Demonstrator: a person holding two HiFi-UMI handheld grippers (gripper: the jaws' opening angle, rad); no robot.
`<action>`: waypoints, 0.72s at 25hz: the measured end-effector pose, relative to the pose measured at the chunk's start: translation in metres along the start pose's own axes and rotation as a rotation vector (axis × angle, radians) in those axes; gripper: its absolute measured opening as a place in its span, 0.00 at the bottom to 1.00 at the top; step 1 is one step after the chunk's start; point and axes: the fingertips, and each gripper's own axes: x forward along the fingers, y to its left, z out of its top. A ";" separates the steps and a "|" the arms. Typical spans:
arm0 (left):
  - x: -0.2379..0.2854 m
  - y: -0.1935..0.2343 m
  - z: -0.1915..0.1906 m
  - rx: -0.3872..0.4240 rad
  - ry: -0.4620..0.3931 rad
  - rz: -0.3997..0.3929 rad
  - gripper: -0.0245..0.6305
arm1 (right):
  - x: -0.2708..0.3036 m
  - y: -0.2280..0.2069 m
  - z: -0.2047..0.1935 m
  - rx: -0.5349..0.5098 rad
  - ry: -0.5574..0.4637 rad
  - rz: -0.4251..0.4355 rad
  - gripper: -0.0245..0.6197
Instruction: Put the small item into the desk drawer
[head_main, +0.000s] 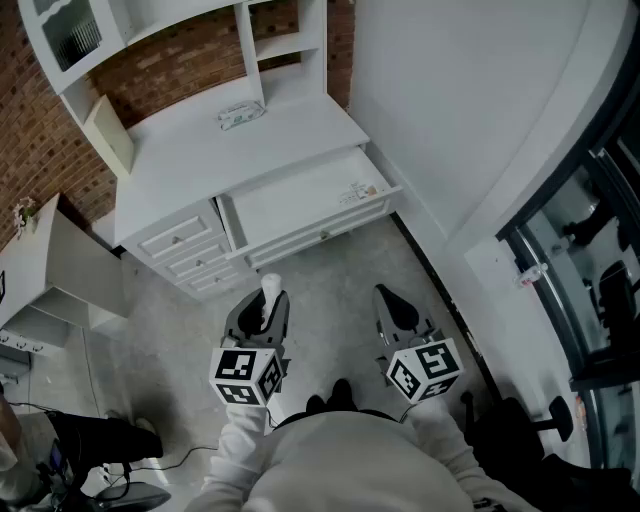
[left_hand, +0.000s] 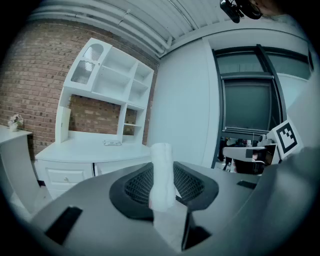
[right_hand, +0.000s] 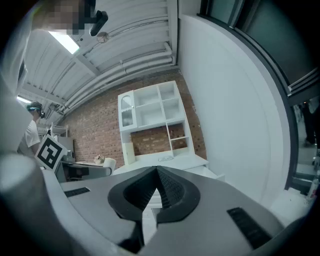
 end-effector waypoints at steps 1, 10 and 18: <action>0.002 -0.001 0.000 0.000 0.001 -0.002 0.24 | 0.000 -0.002 0.000 0.001 -0.001 -0.002 0.08; 0.014 -0.010 -0.001 -0.014 0.009 0.009 0.24 | -0.005 -0.020 0.004 0.038 -0.015 0.017 0.08; 0.024 -0.015 0.006 -0.003 -0.010 0.031 0.24 | -0.007 -0.040 0.010 0.061 -0.040 0.006 0.08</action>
